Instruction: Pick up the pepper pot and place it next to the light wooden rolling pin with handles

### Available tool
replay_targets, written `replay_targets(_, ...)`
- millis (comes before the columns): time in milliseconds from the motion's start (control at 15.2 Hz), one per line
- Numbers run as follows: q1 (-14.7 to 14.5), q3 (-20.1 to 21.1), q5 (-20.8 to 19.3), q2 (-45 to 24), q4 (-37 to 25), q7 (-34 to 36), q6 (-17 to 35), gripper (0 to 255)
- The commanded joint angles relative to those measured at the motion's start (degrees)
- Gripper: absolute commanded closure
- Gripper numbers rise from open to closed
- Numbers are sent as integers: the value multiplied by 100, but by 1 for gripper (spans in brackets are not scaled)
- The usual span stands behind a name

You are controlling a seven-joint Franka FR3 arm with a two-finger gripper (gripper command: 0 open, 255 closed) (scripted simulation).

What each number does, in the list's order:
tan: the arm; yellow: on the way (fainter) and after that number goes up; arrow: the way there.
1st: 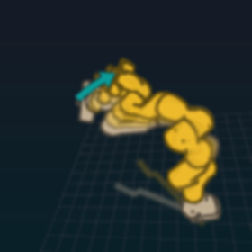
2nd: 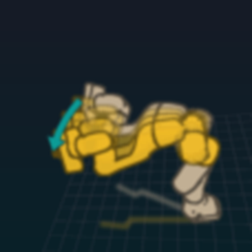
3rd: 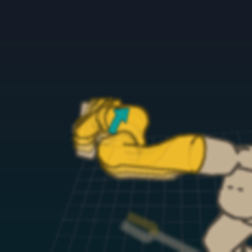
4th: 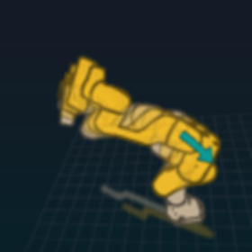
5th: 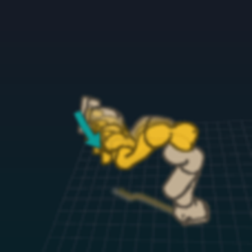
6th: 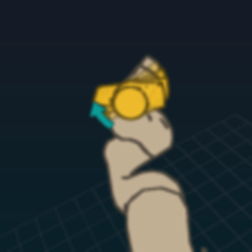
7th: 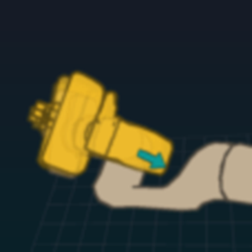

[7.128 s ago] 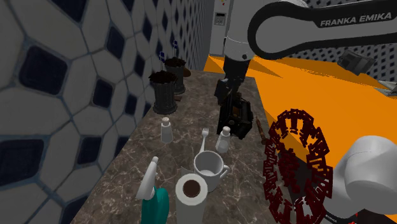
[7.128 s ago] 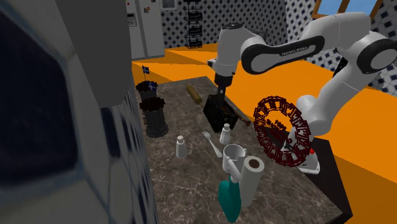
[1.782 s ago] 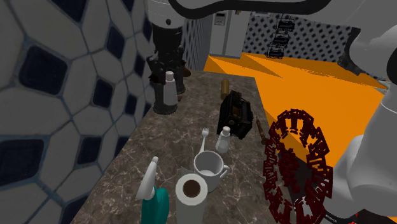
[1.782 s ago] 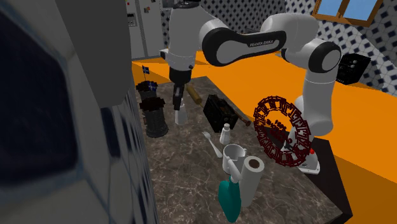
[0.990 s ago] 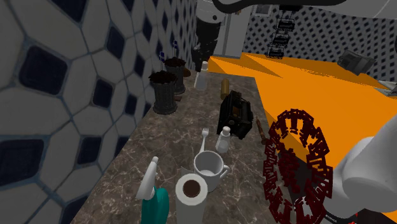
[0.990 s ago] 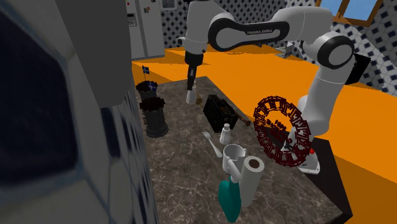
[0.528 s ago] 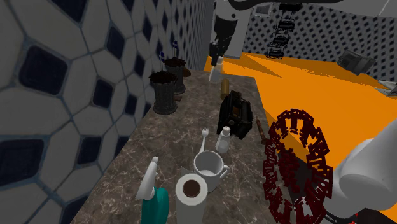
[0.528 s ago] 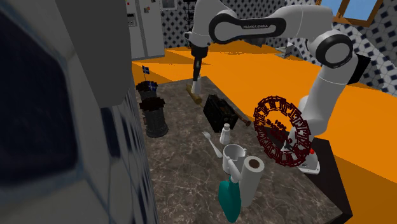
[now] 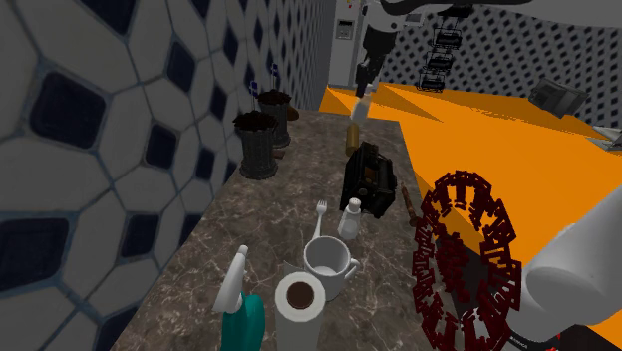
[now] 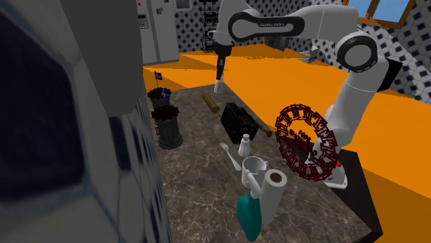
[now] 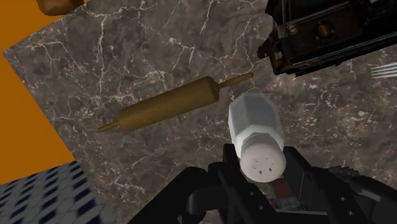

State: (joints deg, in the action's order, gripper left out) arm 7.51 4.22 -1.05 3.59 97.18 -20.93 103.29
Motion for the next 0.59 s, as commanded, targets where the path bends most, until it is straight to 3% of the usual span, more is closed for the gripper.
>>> replay_targets(0, 126, -147, 32, -116, -157, -290, -32, 255)
replay_targets(528, 646, -668, 214, -657, -820, -1354, -156, 255)
